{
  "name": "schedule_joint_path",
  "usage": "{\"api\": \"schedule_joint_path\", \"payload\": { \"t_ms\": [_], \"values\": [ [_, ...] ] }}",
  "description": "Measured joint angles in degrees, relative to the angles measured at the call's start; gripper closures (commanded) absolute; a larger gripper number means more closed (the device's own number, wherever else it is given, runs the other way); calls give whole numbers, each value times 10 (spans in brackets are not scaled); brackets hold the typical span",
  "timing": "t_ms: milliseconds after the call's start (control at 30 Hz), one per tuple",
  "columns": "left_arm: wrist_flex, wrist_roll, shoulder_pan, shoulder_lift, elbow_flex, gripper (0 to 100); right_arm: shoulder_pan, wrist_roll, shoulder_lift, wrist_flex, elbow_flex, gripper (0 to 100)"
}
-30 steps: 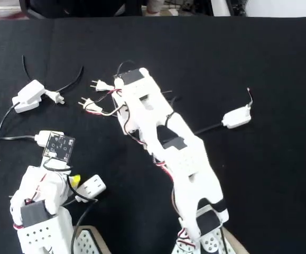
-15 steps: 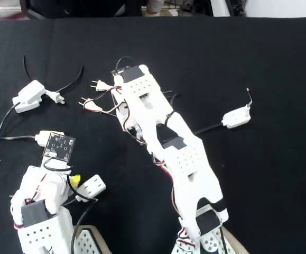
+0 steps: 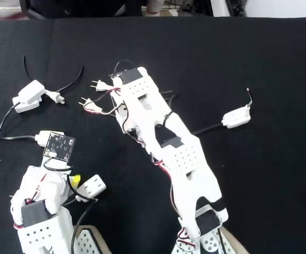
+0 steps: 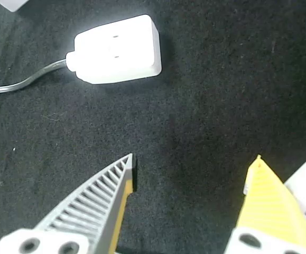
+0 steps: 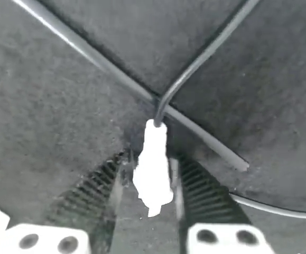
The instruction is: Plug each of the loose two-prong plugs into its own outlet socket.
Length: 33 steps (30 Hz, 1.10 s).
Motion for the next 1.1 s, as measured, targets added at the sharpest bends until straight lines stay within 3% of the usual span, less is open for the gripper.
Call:
{"api": "schedule_joint_path", "payload": {
  "t_ms": [733, 1100],
  "values": [
    [0, 0, 0, 0, 0, 668, 2, 15, 1, 0, -8, 984],
    [0, 0, 0, 0, 0, 668, -10, 13, -20, 0, -33, 986]
  ]
}}
